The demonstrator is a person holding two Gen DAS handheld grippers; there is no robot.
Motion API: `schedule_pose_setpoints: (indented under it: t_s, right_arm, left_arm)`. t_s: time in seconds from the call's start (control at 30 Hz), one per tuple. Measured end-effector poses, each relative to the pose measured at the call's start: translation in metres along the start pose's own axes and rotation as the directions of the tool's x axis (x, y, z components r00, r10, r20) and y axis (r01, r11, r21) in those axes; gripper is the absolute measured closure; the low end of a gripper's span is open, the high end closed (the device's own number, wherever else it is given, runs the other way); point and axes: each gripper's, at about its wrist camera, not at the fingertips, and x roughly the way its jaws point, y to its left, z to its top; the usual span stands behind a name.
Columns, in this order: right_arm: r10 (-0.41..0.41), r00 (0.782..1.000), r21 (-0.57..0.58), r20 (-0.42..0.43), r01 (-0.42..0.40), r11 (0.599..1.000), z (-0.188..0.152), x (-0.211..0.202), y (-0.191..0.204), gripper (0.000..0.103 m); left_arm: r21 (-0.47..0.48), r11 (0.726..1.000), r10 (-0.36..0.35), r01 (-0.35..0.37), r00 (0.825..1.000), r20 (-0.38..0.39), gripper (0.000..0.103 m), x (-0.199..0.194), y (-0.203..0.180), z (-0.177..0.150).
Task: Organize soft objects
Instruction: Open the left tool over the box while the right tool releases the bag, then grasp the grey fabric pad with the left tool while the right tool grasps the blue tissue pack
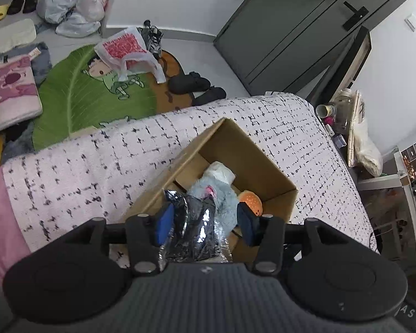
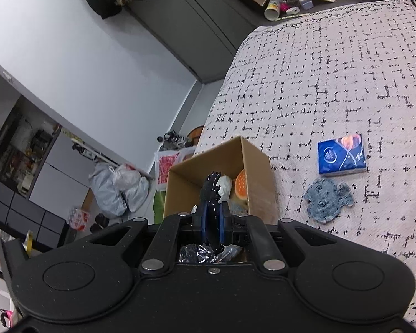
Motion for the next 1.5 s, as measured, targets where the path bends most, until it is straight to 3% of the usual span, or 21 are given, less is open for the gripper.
schedule_pose_setpoints:
  t_s: [0.13,0.27,0.37,0.53,0.8,1.13,1.5]
  right_arm:
    - [0.000,1.000,-0.015,-0.011,0.000,1.000,-0.004,0.002,0.004,0.093]
    - [-0.003,1.000,-0.002,-0.028,0.003,1.000,-0.005,0.003,0.003,0.077]
    - [-0.009,1.000,0.007,-0.018,0.009,1.000,-0.006,-0.002,-0.001,0.075]
    - [-0.031,1.000,0.006,-0.003,0.031,0.999,-0.005,-0.015,-0.009,0.074]
    - [-0.064,0.998,-0.026,0.017,0.065,0.998,0.000,-0.041,-0.025,0.058]
    - [-0.098,0.994,-0.046,0.049,0.100,0.994,0.015,-0.071,-0.053,0.042]
    - [-0.091,0.992,-0.098,0.086,0.099,0.990,0.040,-0.097,-0.068,0.023]
  left_arm:
    - [0.001,1.000,-0.008,0.008,1.000,0.004,0.051,-0.005,0.001,0.002]
    - [0.016,1.000,-0.004,0.004,1.000,0.005,0.051,-0.009,-0.002,0.001]
    - [0.029,1.000,-0.008,0.008,1.000,0.007,0.049,-0.013,-0.005,0.000]
    - [0.064,0.998,0.012,-0.014,0.999,0.029,0.026,-0.020,-0.014,-0.007]
    - [0.157,0.987,0.027,-0.029,1.000,0.015,0.016,-0.021,-0.041,-0.024]
    - [0.243,0.970,0.037,-0.028,0.999,-0.030,0.015,-0.023,-0.073,-0.048]
    - [0.323,0.946,0.044,-0.038,0.999,-0.011,0.014,-0.027,-0.108,-0.068]
